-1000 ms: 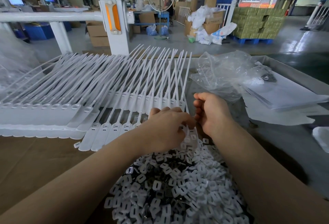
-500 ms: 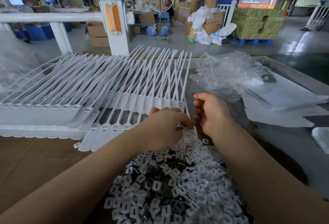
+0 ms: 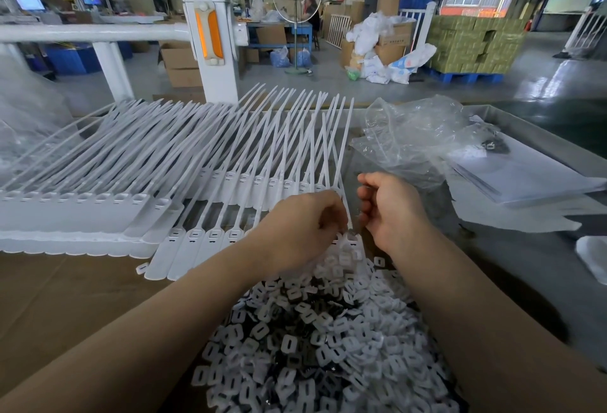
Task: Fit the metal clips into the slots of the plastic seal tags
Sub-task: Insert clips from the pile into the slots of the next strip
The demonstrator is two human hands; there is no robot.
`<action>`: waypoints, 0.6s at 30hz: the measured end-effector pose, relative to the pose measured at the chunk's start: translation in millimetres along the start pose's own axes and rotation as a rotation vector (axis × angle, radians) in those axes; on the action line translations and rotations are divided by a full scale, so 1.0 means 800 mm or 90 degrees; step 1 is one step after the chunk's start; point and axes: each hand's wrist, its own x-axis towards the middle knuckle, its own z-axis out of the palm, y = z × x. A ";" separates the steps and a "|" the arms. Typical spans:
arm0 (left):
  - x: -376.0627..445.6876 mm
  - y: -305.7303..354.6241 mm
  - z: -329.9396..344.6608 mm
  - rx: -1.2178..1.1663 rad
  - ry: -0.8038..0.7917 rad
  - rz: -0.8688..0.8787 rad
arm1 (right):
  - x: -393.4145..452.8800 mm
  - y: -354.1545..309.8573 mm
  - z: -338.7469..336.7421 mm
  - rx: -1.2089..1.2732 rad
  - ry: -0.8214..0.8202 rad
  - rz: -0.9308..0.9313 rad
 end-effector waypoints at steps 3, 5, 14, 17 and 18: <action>0.004 0.000 0.005 0.007 0.023 -0.011 | 0.000 0.000 0.000 0.000 -0.002 0.001; 0.007 0.004 0.009 0.014 0.034 -0.021 | 0.001 0.000 0.000 -0.001 -0.004 0.001; 0.015 0.016 0.016 0.176 0.072 0.020 | 0.000 -0.003 0.001 -0.011 0.013 0.005; 0.013 0.015 0.012 -0.025 0.090 -0.020 | -0.001 -0.004 0.001 -0.036 0.002 -0.003; 0.013 0.013 0.008 -0.127 0.104 -0.058 | -0.002 -0.004 0.002 -0.058 -0.008 -0.011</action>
